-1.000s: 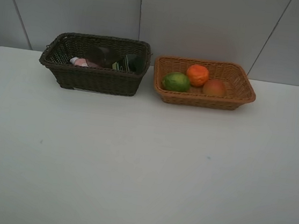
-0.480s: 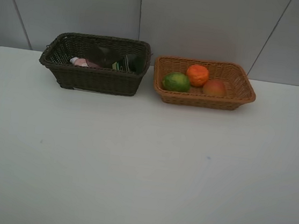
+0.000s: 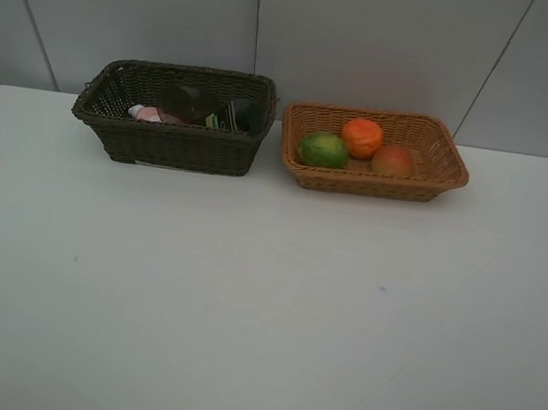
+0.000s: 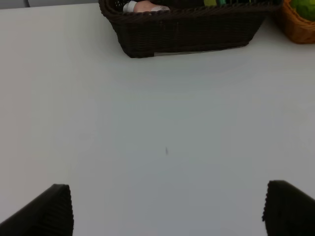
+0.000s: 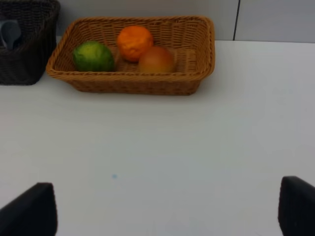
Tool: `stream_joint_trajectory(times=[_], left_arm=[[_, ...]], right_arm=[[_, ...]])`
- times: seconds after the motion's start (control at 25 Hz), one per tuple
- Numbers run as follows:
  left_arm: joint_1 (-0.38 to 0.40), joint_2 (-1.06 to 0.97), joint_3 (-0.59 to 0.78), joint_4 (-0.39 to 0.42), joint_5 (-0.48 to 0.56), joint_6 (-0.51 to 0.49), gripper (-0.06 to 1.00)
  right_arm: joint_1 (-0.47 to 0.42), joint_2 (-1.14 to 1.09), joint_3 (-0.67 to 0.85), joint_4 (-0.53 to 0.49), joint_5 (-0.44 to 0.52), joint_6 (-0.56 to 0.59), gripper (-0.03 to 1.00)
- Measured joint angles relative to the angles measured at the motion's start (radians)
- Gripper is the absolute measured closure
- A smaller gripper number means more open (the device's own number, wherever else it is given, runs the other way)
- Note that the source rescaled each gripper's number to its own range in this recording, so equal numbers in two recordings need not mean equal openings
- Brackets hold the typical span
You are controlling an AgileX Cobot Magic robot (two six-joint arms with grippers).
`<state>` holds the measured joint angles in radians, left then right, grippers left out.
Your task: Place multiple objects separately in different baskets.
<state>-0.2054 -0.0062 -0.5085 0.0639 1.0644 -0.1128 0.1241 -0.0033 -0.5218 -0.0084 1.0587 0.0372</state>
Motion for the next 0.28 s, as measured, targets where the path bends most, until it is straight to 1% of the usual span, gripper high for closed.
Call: stream_joint_trajectory(times=[0.28], left_arm=[[0.0, 0.0, 0.0, 0.0, 0.0, 0.0, -0.06]], right_arm=[[0.0, 0.0, 0.0, 0.0, 0.0, 0.0, 0.0]])
